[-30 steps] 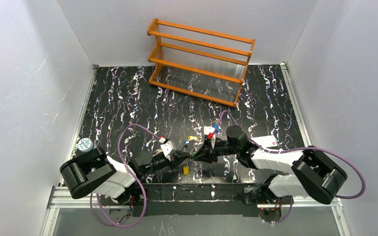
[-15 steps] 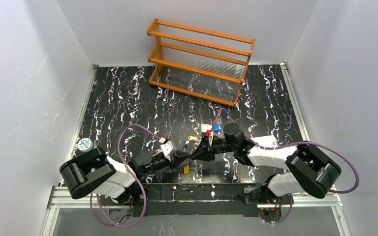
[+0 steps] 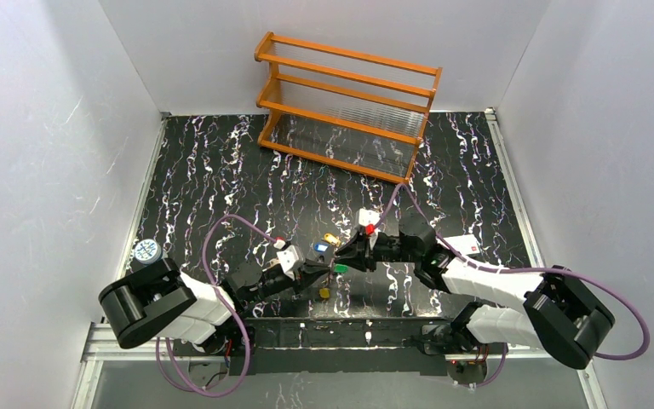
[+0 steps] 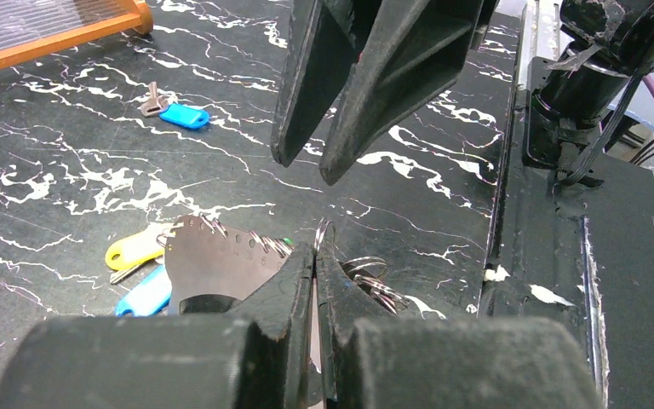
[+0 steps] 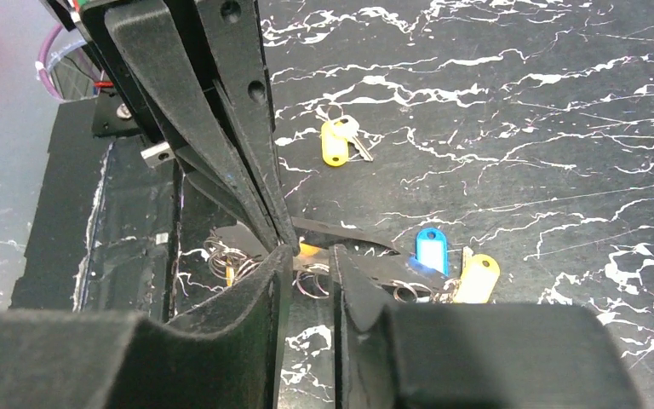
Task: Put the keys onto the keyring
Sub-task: Adjust the keyring.
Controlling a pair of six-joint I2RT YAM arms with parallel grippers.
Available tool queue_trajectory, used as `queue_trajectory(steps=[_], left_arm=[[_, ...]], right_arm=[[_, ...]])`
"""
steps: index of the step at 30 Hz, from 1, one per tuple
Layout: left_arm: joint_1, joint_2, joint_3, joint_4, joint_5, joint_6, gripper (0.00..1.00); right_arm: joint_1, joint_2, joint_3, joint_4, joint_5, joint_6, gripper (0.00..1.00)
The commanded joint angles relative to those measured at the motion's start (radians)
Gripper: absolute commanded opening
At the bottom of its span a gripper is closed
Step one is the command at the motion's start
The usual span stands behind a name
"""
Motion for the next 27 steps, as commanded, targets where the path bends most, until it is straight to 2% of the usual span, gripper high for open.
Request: queue_trajectory(steps=[1,6,10,20,27], left_arm=[[-0.006,-0.035,-0.007,0.051,0.025,0.032,0.00],[-0.006,-0.038,-0.007,0.051,0.025,0.030,0.00],[-0.006,-0.037,-0.006,0.051,0.030,0.028,0.00],[-0.006,-0.034,-0.006,0.051,0.035,0.027,0.00],[-0.006,-0.034,-0.006,0.051,0.037,0.025,0.00]], right_arm=[[-0.003,0.019,0.007,-0.031,-0.021,-0.065,0.32],[-0.003,0.087,0.039,-0.022,-0.109,-0.060,0.38],[-0.003,0.121,0.048,-0.005,-0.127,-0.056,0.38],[-0.004,0.135,0.056,0.050,-0.140,-0.029,0.30],[-0.004,0.147,0.064,0.048,-0.161,-0.025,0.07]])
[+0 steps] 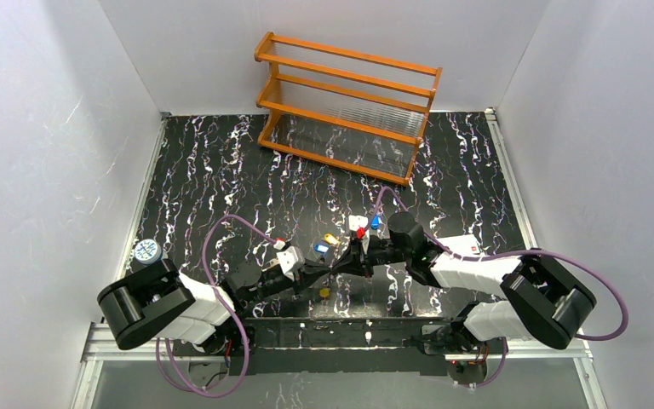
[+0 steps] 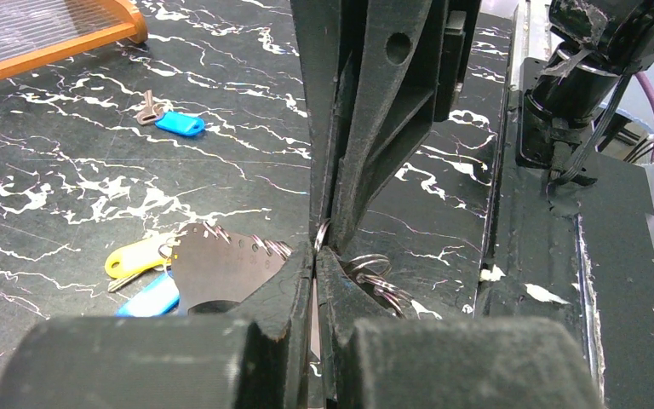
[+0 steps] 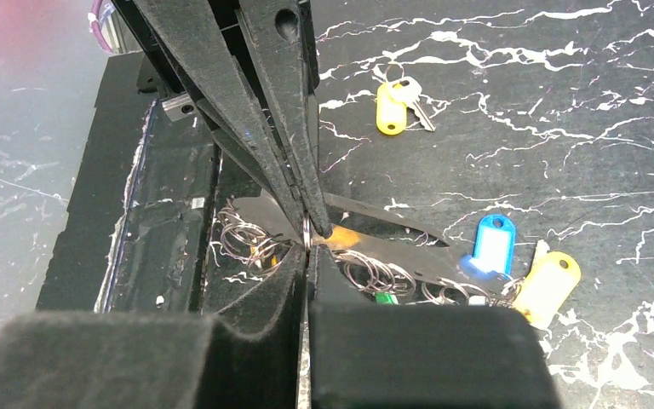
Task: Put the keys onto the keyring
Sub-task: Adjust the keyring.
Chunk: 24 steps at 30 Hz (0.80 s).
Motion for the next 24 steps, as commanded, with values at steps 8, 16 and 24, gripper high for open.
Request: queue_trajectory(steps=[8,16,24], left_arm=[[-0.006,-0.045,-0.036,0.035,-0.039,0.011,0.22],[-0.006,-0.157,-0.011,-0.211,-0.102,0.111,0.39],[-0.006,-0.154,0.026,-0.303,-0.068,0.173,0.35]], right_arm=[[-0.003,0.021,0.156,-0.263,-0.023,-0.128,0.01],[-0.002,0.087,0.341,-0.723,0.052,-0.298,0.01],[0.009,0.176,0.480,-0.964,0.141,-0.363,0.01]])
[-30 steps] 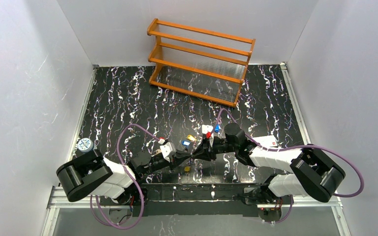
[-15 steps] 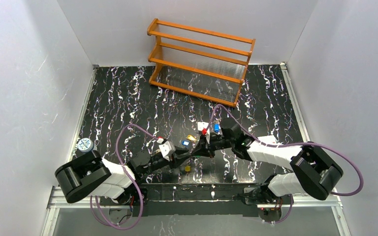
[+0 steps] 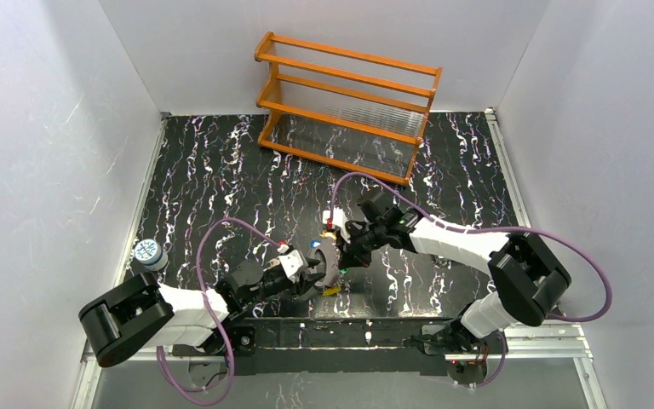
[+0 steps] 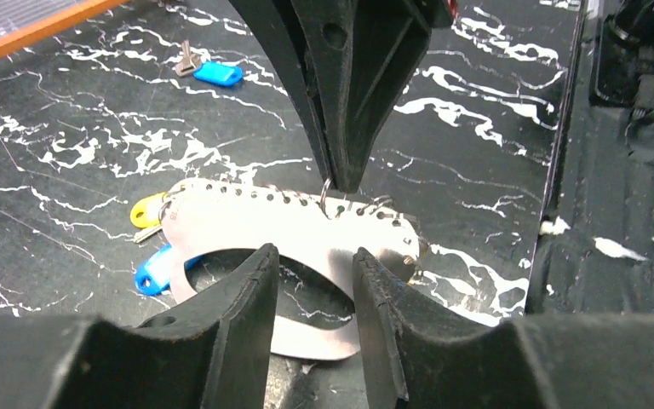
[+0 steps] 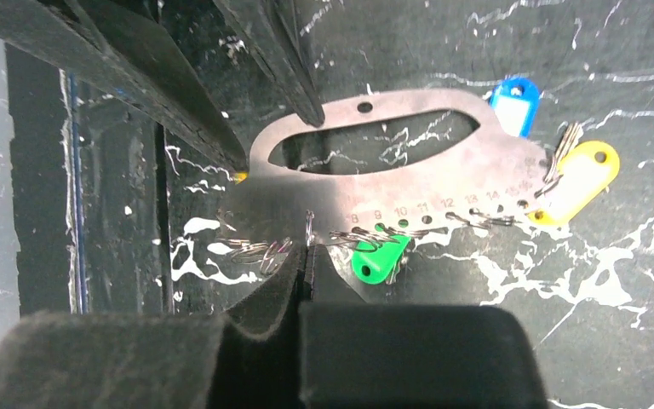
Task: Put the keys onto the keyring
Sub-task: Adjust the keyring.
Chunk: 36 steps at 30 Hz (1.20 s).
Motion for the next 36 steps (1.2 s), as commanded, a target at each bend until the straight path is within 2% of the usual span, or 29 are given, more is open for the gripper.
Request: queue_trajectory(steps=[1,16,23,27,36], left_arm=[[-0.006,0.001,0.027,-0.049,0.014,0.054,0.35],[-0.006,0.225,0.169,-0.049,0.194,0.123,0.29],[-0.007,0.289,0.178,-0.019,0.217,0.127,0.27],[-0.007,0.310,0.181,0.000,0.225,0.122,0.22],[-0.009,0.309,0.186,0.017,0.186,0.136,0.21]], right_arm=[[0.010,0.031,0.090,-0.175,0.056,-0.067,0.01],[0.061,0.082,0.124,-0.222,0.135,-0.080,0.01],[0.061,0.026,0.069,-0.143,0.092,-0.070,0.01],[0.061,0.023,0.064,-0.140,0.074,-0.070,0.01],[0.061,0.034,0.068,-0.148,0.058,-0.082,0.01]])
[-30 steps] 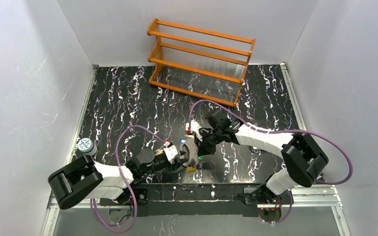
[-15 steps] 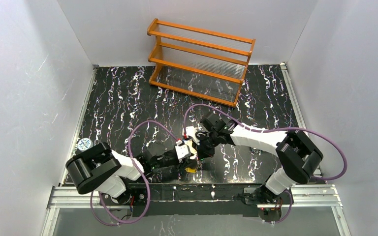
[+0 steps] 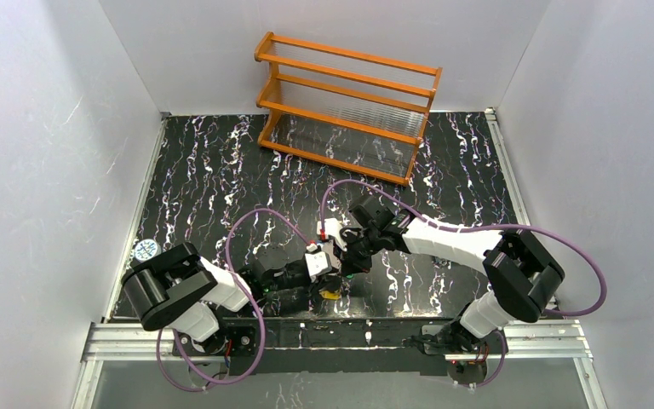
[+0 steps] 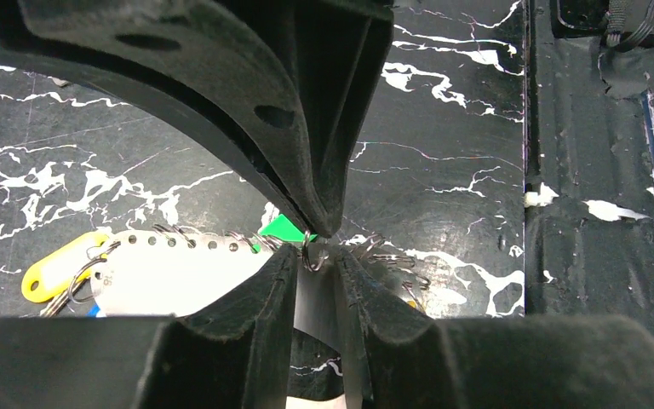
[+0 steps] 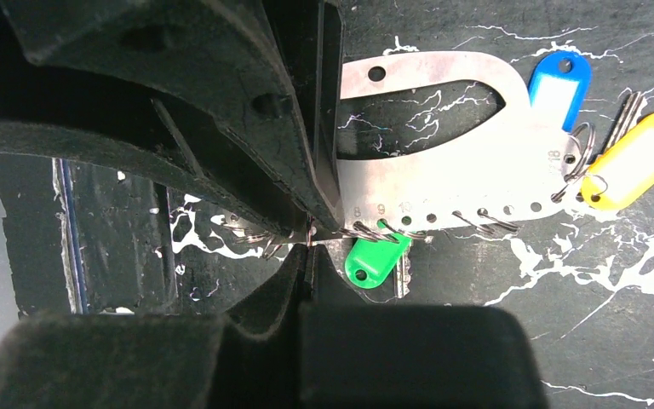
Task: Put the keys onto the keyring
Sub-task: Adjust the keyring.
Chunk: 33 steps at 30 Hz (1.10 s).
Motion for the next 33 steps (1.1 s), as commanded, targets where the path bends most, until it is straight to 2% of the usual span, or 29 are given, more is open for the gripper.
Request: queue_trajectory(steps=[1,6,12,15,19,21,25,33], left_arm=[[-0.007,-0.010,0.018,0.026,-0.016,0.026,0.20],[-0.007,0.002,0.024,0.026,0.002,0.025,0.00],[-0.007,-0.016,0.012,0.040,-0.031,-0.003,0.00],[-0.007,-0.049,-0.027,0.102,-0.088,-0.040,0.00],[-0.007,-0.096,-0.093,0.190,-0.158,-0.091,0.00],[-0.007,-0.114,-0.110,0.219,-0.165,-0.108,0.00],[-0.007,-0.136,-0.144,0.297,-0.175,-0.138,0.00],[-0.007,-0.187,-0.175,0.396,-0.159,-0.158,0.00]], right_arm=[[0.003,-0.018,0.004,0.022,-0.039,-0.014,0.01],[0.003,-0.015,0.015,0.014,-0.043,-0.025,0.01],[0.003,-0.023,0.015,0.026,-0.037,-0.020,0.01],[0.002,-0.055,-0.008,0.084,-0.012,0.020,0.16],[-0.005,-0.143,-0.080,0.215,0.025,0.087,0.48],[-0.016,-0.199,-0.122,0.278,0.030,0.110,0.55],[-0.057,-0.308,-0.207,0.408,0.003,0.155,0.56],[-0.108,-0.441,-0.317,0.658,-0.161,0.213,0.42]])
